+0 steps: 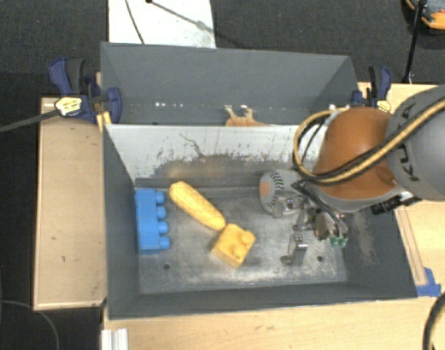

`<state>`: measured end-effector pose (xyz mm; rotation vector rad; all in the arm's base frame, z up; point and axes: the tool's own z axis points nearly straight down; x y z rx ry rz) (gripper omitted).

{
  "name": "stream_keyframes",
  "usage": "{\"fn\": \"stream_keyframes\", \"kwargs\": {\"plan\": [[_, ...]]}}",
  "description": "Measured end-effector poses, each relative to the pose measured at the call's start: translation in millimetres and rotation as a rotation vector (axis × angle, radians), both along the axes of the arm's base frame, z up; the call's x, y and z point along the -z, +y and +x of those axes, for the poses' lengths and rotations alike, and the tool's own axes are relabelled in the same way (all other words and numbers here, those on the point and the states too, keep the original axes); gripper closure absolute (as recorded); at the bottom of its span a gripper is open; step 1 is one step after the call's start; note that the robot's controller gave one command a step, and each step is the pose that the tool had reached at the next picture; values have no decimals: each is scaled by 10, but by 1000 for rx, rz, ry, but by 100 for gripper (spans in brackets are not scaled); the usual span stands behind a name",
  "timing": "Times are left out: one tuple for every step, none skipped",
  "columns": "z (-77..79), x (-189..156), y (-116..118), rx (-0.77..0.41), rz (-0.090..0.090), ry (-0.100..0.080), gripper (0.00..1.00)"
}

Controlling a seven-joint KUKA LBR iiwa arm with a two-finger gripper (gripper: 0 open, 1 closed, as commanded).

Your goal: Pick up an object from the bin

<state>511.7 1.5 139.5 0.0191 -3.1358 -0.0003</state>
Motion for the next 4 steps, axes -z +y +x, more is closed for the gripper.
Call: {"fn": "stream_keyframes", "kwargs": {"plan": [[20, -40, 0, 0, 0, -8, 0], [237, 230, 467, -20, 0, -13, 0], [272, 301, 525, 14, 4, -9, 0], [430, 375, 467, -59, -2, -10, 0]]}}
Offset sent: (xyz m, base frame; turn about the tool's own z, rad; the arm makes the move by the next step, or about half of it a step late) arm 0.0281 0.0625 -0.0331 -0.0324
